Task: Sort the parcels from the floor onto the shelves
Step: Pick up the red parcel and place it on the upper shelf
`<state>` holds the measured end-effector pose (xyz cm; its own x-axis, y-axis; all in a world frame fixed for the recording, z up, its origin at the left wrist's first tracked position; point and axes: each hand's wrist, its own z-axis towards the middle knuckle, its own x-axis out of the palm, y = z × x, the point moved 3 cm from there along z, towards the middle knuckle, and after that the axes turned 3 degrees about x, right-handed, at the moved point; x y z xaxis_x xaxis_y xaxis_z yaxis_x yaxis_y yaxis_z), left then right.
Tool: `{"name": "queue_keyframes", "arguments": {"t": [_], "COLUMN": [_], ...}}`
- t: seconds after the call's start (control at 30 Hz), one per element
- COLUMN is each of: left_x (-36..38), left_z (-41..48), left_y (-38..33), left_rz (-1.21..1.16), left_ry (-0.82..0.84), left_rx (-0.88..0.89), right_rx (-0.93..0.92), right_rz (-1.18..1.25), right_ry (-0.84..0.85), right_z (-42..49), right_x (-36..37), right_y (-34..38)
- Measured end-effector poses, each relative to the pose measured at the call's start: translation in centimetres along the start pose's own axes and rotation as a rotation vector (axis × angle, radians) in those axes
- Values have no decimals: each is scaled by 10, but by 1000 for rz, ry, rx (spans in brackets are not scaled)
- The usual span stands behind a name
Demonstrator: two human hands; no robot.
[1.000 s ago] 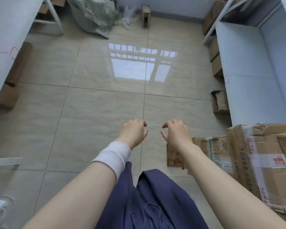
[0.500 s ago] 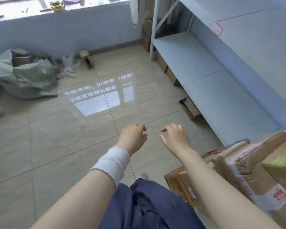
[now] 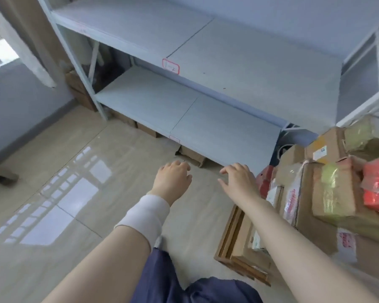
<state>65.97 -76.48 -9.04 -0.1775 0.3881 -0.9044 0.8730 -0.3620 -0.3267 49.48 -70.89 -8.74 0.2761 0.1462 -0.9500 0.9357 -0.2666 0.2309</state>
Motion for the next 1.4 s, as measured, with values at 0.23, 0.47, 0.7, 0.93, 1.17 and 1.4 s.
{"name": "queue_keyframes", "arguments": {"t": [0.23, 0.47, 0.7, 0.93, 1.17, 1.4], "left_x": [-43, -51, -53, -52, -39, -14], "left_z": [82, 115, 114, 104, 125, 139], "left_y": [-32, -128, -232, -317, -384, -427], "left_rz": [51, 30, 57, -141, -301, -391], "left_ry": [49, 97, 117, 291, 640, 1020], "left_rx": [358, 721, 1000, 1137, 1122, 988], "right_rx": [330, 590, 776, 1059, 1519, 1597], "right_rz": [51, 67, 54, 192, 776, 1268], "right_ry": [-179, -442, -804, -1102, -1419, -1654], "right_z": [12, -18, -71, -130, -130, -97], "right_x": [-31, -78, -115, -131, -129, -123], "right_y": [0, -31, -63, -102, -138, -163]}}
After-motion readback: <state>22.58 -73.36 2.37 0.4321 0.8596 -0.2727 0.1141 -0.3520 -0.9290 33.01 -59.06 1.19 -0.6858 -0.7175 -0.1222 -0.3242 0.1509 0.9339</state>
